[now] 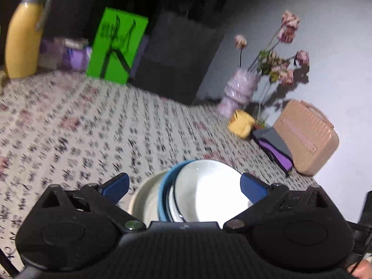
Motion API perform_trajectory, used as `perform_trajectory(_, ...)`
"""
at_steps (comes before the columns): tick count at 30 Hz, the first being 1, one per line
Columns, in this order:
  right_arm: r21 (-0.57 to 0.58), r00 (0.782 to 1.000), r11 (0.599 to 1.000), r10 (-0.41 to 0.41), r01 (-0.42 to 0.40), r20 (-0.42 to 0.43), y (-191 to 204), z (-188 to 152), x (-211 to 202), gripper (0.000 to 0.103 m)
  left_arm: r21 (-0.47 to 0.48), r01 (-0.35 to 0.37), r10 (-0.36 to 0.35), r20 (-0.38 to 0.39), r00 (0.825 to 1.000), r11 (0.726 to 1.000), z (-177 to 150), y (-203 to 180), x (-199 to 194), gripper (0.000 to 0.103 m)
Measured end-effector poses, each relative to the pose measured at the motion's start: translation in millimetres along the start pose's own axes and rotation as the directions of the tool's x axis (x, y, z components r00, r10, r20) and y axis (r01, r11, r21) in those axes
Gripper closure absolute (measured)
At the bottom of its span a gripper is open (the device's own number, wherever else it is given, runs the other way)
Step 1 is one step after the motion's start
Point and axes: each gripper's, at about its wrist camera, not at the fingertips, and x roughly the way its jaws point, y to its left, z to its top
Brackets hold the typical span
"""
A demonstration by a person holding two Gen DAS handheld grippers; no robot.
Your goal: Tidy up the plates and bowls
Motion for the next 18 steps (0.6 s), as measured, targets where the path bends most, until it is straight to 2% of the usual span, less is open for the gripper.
perform_trajectory(5,-0.105,0.996,0.993,-0.052,0.059,0.071,12,-11,-21,0.000,0.073,-0.049,0.040,0.112,0.993,0.996,-14,-6,-27,0.000)
perform_trajectory(13,-0.150,0.989,0.985,-0.068,0.088,0.132,22,-31,-48,0.000,0.116,-0.091,0.068,0.189,0.980,0.989,-34,-11,-63,0.000)
perform_trajectory(18,-0.190,0.980,0.975,-0.082,0.117,0.179,32,-41,-65,0.000,0.141,-0.119,0.081,0.250,0.965,0.983,-46,-14,-85,0.000)
